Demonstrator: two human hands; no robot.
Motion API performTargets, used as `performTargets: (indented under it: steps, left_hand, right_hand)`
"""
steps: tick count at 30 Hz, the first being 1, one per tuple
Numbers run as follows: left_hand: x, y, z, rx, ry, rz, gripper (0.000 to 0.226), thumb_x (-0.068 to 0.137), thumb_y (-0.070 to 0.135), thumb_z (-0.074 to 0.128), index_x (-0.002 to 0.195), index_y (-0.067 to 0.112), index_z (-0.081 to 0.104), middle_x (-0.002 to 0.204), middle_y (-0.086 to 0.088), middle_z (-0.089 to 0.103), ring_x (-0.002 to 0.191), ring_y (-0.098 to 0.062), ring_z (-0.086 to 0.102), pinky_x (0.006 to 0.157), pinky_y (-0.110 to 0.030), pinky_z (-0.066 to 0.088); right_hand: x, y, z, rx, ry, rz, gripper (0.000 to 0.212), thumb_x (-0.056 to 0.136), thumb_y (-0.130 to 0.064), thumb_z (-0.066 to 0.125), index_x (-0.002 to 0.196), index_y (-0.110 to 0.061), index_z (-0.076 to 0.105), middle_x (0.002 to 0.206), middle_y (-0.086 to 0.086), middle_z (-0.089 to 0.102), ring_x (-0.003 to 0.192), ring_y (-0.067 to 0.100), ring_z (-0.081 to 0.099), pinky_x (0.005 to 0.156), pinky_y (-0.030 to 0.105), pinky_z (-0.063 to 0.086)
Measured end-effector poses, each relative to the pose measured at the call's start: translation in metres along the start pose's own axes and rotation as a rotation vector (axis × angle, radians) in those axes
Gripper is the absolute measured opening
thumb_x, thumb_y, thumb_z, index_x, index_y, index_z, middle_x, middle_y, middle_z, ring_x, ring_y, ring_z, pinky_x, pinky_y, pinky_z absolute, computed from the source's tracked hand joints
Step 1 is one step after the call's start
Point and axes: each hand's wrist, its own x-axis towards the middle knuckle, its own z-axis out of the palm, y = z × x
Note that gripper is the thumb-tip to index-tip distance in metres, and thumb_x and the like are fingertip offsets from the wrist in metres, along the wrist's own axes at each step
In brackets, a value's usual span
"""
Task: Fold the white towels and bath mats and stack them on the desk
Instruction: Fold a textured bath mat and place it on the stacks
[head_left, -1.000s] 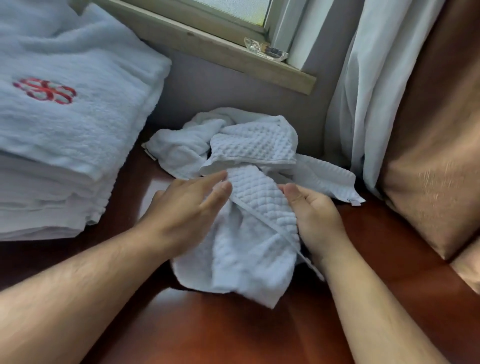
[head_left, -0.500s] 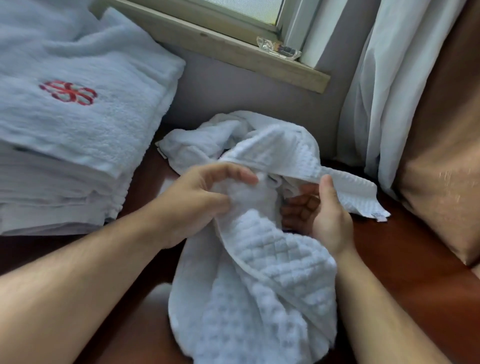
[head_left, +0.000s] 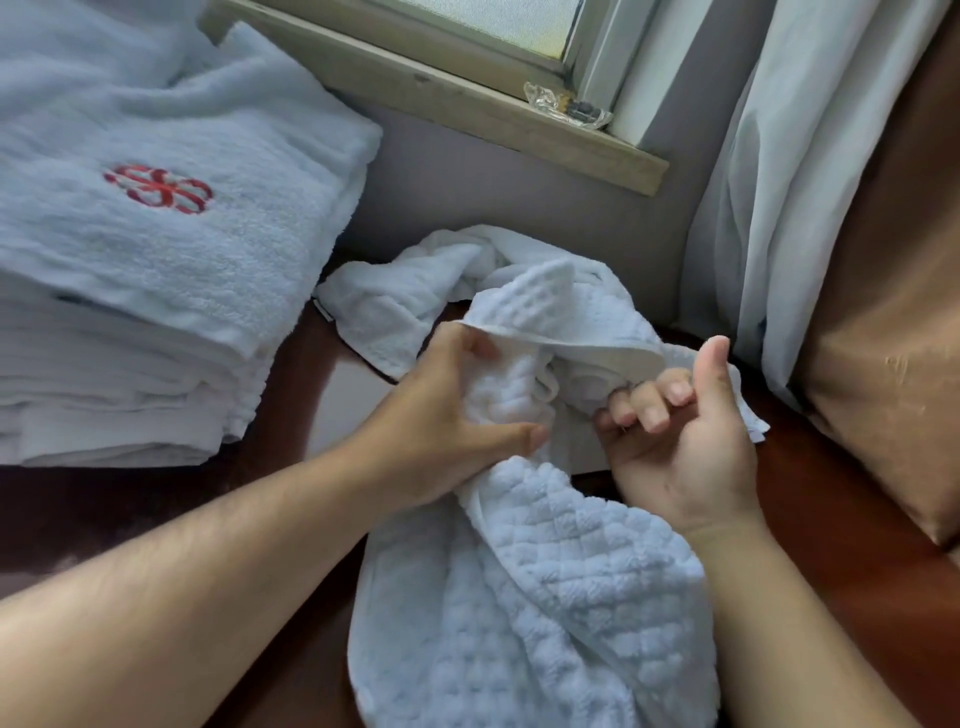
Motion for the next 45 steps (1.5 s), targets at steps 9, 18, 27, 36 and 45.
performTargets:
  steps: [9,18,27,36,45]
  left_hand:
    - [0.006,-0.011,-0.003,-0.053,-0.017,0.077,0.089,0.077,0.000,0.063,0.127,0.065,0.028,0.110,0.031,0.060,0.099,0.009,0.062,0.074,-0.010,0.051]
    - [-0.005,0.034,-0.018,0.044,0.006,0.103,0.091,0.078,-0.010,0.050,0.142,0.053,0.031,0.121,0.030,0.050,0.105,0.015,0.056,0.078,-0.010,0.053]
    - [-0.061,0.086,-0.095,0.311,0.102,0.276,0.087,0.069,0.002,0.047,0.143,0.046,0.039,0.135,0.012,0.054,0.125,-0.003,0.050,0.099,-0.008,0.038]
    - [-0.108,0.107,-0.100,0.002,0.036,0.315,0.085,0.059,-0.002,0.044,0.120,0.057,0.050,0.118,0.037,0.062,0.117,0.011,0.055,0.088,-0.011,0.044]
    - [-0.122,0.072,-0.091,0.557,0.374,0.067,0.095,0.071,-0.006,0.041,0.144,0.054,0.030,0.117,0.004,0.060,0.104,-0.024,0.056,0.082,-0.026,0.041]
  right_hand:
    - [0.009,0.017,-0.008,-0.263,0.056,0.072,0.074,0.099,-0.068,0.028,0.095,-0.008,0.071,0.097,0.015,0.073,0.097,0.029,0.070,0.083,0.038,0.054]
    - [0.022,0.004,0.015,-0.391,-0.062,0.120,0.083,0.095,-0.077,0.008,0.116,-0.028,0.071,0.118,0.001,0.074,0.116,0.025,0.064,0.106,0.041,0.042]
    - [0.007,-0.061,0.045,-0.599,0.091,0.204,0.083,0.094,-0.078,0.022,0.155,-0.023,0.033,0.129,0.017,0.066,0.103,0.036,0.070,0.089,0.047,0.052]
    - [-0.089,-0.010,0.063,-0.450,-0.174,0.536,0.086,0.088,-0.086,0.021,0.121,-0.022,0.067,0.114,0.016,0.073,0.102,0.035,0.071,0.090,0.045,0.057]
    - [-0.084,0.015,0.033,-1.123,-0.096,0.036,0.045,0.104,-0.053,0.025,0.120,-0.029,0.060,0.134,0.003,0.060,0.115,0.005,0.055,0.101,0.025,0.039]
